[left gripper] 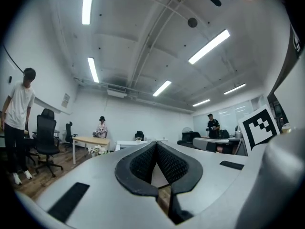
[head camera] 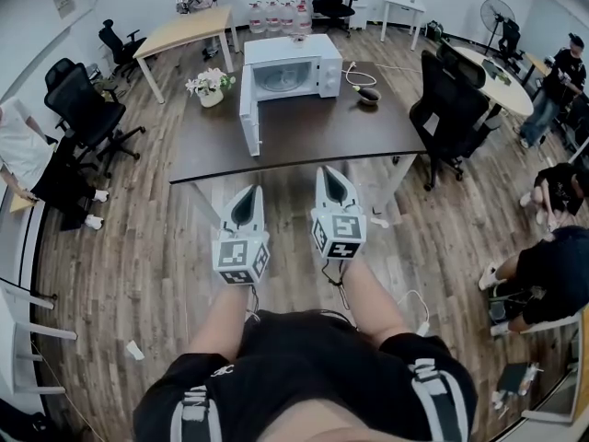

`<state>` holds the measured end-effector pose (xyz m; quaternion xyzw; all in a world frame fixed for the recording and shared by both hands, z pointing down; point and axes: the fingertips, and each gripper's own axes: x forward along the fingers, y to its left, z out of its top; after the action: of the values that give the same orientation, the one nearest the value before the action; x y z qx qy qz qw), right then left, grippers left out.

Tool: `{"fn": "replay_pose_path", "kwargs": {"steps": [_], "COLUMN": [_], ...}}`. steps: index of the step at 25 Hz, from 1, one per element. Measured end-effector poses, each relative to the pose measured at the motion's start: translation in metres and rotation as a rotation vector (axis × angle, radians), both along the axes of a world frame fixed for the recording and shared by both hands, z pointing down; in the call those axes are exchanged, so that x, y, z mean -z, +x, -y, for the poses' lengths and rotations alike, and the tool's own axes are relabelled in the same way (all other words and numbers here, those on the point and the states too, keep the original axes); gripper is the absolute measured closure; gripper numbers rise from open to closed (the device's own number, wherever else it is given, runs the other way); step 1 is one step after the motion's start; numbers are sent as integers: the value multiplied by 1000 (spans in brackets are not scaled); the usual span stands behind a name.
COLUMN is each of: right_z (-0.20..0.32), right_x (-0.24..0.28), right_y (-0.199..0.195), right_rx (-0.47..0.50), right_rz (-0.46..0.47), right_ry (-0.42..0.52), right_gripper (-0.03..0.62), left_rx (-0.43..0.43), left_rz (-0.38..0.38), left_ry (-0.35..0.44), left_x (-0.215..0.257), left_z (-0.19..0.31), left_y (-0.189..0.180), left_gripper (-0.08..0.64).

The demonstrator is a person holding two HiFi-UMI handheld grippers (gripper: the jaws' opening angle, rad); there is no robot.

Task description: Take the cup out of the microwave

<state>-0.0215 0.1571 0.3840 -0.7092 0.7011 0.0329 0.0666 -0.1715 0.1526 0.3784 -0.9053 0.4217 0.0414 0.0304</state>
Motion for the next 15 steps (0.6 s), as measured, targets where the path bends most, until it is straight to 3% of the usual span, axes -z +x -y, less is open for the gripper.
{"fn": "replay_pose_path", "kwargs": {"steps": [9,15], "right_z": [3,33], "right_x": [-5,-17], "right_y": [18,32], "right_rx": [4,7], "right_rz": [-30,-41], "right_ry": [-1,7], "right_gripper": [594,594], "left_rx": [4,9], "left_rz": [24,20], "left_ry": [13,18], "left_x": [-9,-21], "left_z": [-2,30], "left_y": [23,39], "left_gripper": [558,558]}}
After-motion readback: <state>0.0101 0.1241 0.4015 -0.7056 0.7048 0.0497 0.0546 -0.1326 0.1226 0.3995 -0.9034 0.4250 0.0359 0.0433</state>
